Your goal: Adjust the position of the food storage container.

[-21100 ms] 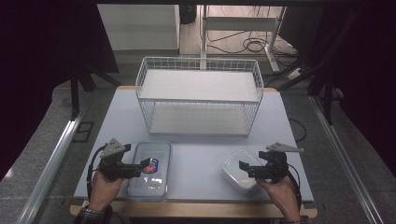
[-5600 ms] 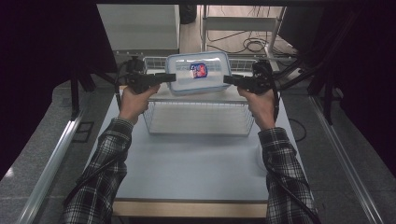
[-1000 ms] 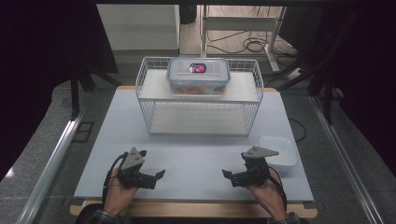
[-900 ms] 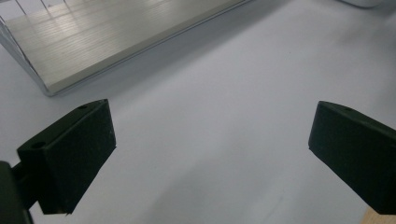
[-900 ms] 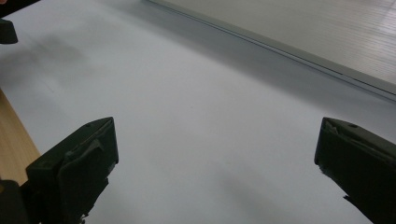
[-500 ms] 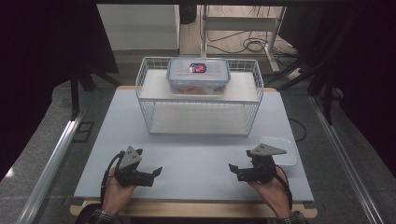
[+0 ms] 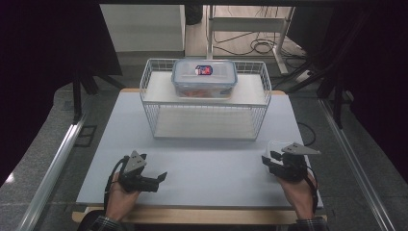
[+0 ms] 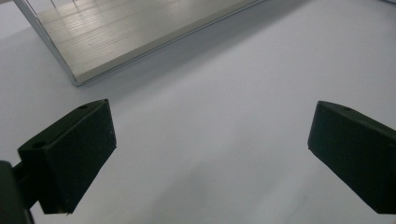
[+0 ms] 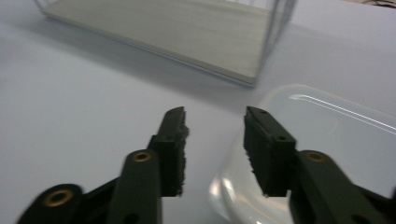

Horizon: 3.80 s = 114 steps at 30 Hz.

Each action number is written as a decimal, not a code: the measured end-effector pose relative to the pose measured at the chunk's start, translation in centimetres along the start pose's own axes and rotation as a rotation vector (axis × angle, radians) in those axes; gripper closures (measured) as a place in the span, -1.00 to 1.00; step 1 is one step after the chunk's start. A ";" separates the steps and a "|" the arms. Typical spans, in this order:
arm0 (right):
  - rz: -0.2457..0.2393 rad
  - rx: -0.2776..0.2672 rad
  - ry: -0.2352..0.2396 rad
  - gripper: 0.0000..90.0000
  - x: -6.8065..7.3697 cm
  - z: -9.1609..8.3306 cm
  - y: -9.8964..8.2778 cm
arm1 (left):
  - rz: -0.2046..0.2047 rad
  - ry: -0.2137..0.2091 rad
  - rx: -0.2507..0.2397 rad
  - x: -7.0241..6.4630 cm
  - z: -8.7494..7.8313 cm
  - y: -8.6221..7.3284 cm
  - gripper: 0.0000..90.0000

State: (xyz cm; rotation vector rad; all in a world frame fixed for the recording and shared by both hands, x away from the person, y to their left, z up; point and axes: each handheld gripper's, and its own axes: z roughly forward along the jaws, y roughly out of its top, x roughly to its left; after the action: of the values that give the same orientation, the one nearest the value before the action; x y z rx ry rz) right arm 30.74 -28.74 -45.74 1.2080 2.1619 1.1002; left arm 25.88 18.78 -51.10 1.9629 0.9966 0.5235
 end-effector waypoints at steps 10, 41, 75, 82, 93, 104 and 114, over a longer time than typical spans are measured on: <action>0.030 0.035 -0.129 0.96 -4.2 -1.6 -0.8 | 0.002 -0.002 -0.005 0.0 0.0 0.0 -0.98; 0.158 0.069 -0.265 0.97 -9.4 -1.6 -2.6 | 0.005 -0.010 0.007 0.0 0.2 -0.1 -0.98; 0.084 0.096 -0.051 0.95 -4.6 4.2 0.7 | 0.009 -0.011 0.031 -0.2 0.7 -0.1 -0.99; 0.069 0.102 -0.007 0.96 -3.2 5.1 1.2 | 0.009 -0.011 0.032 -0.2 0.7 0.0 -0.99; 0.026 0.140 0.095 0.96 0.9 6.0 1.4 | 0.007 -0.013 0.031 -0.2 0.6 -0.1 -0.99; -0.032 0.174 0.168 0.95 4.3 6.6 1.2 | 0.008 -0.020 0.035 -0.2 0.7 -0.1 -0.99; -0.073 0.197 0.244 0.94 6.8 6.7 0.9 | 0.005 -0.032 0.041 -0.2 0.7 -0.1 -0.98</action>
State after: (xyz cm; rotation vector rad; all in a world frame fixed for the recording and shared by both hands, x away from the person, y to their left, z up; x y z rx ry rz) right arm 32.19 -19.77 -48.91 1.1146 2.5297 1.0712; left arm 26.18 18.25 -51.57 2.0044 0.9900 0.4762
